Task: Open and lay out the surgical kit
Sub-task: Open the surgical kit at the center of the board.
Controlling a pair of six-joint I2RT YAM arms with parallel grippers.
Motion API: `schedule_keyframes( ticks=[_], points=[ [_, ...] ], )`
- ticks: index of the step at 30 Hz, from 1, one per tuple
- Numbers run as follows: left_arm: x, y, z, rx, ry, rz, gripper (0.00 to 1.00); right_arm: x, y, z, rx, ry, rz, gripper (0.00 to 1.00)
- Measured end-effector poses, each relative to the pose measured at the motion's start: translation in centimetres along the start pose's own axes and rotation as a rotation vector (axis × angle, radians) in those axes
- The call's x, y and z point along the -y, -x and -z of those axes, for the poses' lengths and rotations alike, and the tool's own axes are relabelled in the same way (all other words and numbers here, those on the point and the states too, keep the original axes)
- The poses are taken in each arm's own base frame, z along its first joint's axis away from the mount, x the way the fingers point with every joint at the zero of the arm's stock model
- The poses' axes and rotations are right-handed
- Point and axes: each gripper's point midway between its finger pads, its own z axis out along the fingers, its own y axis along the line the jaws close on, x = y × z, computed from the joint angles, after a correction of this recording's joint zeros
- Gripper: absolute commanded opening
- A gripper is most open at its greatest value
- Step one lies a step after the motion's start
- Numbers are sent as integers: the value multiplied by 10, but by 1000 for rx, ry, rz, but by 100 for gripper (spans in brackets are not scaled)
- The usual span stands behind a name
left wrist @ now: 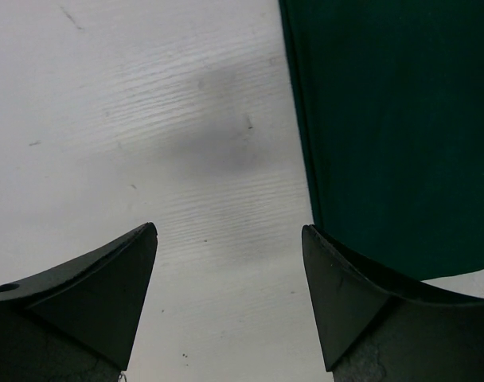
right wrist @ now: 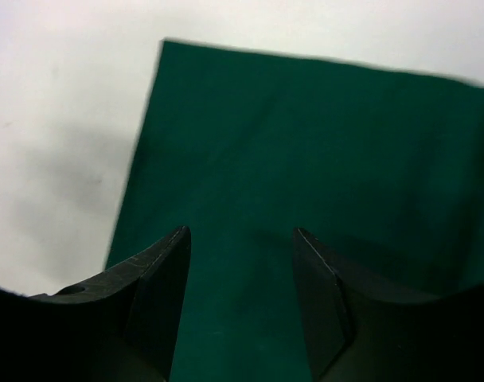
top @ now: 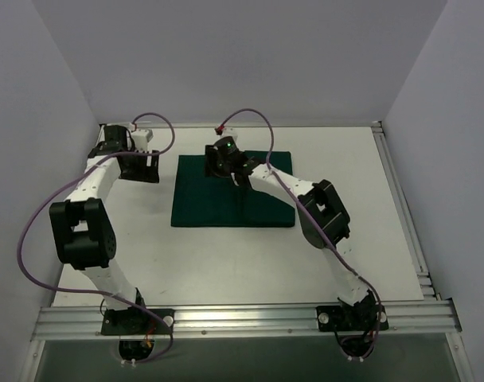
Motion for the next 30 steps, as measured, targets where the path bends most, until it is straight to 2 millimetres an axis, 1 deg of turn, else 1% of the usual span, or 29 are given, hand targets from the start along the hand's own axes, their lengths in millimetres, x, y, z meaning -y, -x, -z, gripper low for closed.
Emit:
schedule_keyframes(
  ticks=[3,5,6,8,9,11,13,15,19,21,22,23,26,27,30],
  points=[
    [21,-5,-13,-40,3,-55,83,43,26,14,44,-124,24,51],
    [34,-12,-25,-75,-6,-84,83,71,34,19,56,-207,42,52],
    [40,-18,-32,-101,-13,-95,83,89,37,21,58,-261,51,52],
    [44,-30,-44,-150,-17,-102,83,112,36,23,41,-329,65,50],
    [44,-35,-49,-174,-14,-102,84,121,32,24,25,-356,73,50],
    [44,-45,-60,-214,-9,-102,86,133,23,22,-3,-390,84,48],
    [44,-54,-68,-249,-3,-102,86,141,11,19,-38,-413,99,47],
    [47,-61,-74,-275,-2,-108,87,144,3,16,-59,-421,107,45],
    [59,-62,-77,-284,-2,-133,86,146,-3,14,-72,-416,110,42],
    [63,-62,-79,-289,-2,-141,83,145,-4,13,-72,-410,109,37],
    [64,-60,-80,-286,-2,-141,82,145,-4,12,-71,-408,108,35],
    [64,-59,-81,-285,-2,-140,78,145,-4,12,-72,-407,108,33],
    [64,-58,-82,-284,0,-136,74,145,-3,12,-69,-406,106,29],
    [63,-57,-83,-284,0,-135,69,145,-4,12,-69,-405,106,28],
    [64,-56,-84,-282,-6,-132,61,146,-6,11,-70,-405,105,26]
  ],
)
